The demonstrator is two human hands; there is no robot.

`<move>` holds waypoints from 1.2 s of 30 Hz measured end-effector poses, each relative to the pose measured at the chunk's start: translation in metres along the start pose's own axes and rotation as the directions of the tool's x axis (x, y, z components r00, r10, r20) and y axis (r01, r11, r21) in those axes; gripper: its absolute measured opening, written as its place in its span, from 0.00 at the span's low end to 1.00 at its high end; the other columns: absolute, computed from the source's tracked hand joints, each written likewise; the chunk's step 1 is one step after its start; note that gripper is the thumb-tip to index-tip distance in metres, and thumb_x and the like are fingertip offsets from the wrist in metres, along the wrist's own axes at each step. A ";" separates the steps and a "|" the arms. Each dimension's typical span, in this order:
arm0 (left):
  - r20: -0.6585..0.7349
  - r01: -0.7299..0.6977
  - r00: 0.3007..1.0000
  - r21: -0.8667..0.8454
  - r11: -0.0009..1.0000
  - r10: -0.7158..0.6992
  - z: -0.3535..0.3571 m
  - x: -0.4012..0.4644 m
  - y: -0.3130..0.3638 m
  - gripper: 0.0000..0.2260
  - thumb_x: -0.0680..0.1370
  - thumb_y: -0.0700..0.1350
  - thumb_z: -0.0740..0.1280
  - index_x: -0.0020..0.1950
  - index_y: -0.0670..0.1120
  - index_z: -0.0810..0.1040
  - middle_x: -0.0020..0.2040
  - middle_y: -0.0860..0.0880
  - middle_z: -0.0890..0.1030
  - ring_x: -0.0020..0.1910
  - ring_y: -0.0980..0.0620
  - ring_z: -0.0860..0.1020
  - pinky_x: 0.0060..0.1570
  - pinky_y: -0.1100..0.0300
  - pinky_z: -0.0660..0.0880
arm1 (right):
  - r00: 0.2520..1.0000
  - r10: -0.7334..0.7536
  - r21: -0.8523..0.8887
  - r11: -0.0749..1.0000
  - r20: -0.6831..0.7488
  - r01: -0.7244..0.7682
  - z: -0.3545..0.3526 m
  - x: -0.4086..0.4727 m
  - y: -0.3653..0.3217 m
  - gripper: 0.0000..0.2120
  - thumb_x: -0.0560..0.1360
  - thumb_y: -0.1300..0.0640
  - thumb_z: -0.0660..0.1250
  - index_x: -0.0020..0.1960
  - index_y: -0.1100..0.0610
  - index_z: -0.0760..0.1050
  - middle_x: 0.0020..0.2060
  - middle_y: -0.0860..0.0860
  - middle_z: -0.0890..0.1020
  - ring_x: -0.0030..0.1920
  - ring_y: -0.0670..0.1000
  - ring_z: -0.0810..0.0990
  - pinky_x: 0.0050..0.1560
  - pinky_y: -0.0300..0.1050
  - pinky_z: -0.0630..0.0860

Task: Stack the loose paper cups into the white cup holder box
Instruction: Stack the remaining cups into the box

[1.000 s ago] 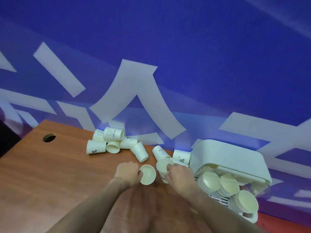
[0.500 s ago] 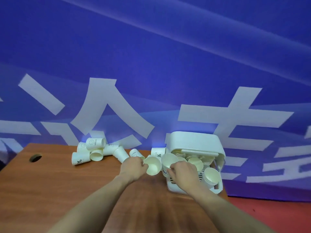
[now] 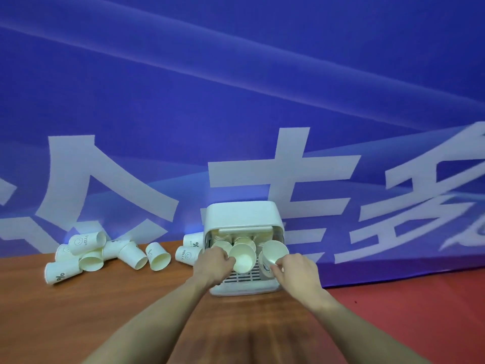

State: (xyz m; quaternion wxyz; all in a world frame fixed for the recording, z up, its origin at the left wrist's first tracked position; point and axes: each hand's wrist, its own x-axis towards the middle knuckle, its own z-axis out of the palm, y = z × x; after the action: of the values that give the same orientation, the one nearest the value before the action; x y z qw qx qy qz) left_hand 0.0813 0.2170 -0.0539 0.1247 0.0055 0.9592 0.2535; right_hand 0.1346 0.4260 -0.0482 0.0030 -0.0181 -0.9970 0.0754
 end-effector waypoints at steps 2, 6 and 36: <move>0.007 0.009 1.000 0.011 1.000 -0.009 0.006 0.003 0.015 0.13 0.72 0.51 0.61 0.29 0.47 0.67 0.27 0.49 0.75 0.31 0.47 0.82 0.34 0.57 0.74 | 0.999 0.035 -0.003 0.999 0.000 -0.035 -0.004 0.000 0.018 0.17 0.78 0.43 0.59 0.37 0.53 0.74 0.35 0.50 0.79 0.39 0.55 0.77 0.37 0.46 0.69; 0.017 -0.007 1.000 0.035 0.999 0.007 0.018 0.012 0.040 0.12 0.73 0.49 0.60 0.30 0.49 0.67 0.26 0.51 0.73 0.24 0.49 0.77 0.31 0.60 0.71 | 0.997 0.075 -0.004 0.997 0.007 -0.075 -0.007 0.002 0.043 0.17 0.78 0.44 0.59 0.35 0.52 0.71 0.33 0.49 0.75 0.37 0.55 0.75 0.38 0.46 0.71; 0.182 0.083 0.979 0.054 0.995 -0.092 0.062 0.070 0.056 0.17 0.75 0.52 0.60 0.28 0.47 0.67 0.22 0.50 0.71 0.25 0.50 0.81 0.31 0.63 0.68 | 0.993 0.060 0.042 0.997 0.098 -0.065 0.017 0.054 0.085 0.18 0.78 0.48 0.58 0.31 0.53 0.64 0.29 0.49 0.69 0.35 0.54 0.70 0.35 0.45 0.65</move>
State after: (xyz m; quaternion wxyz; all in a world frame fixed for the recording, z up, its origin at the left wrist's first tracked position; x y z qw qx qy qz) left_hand 0.0256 0.3012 -0.0955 0.2237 -0.0103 0.9485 0.2241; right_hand 0.0838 0.5098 -0.0780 -0.0473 -0.0457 -0.9930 0.0986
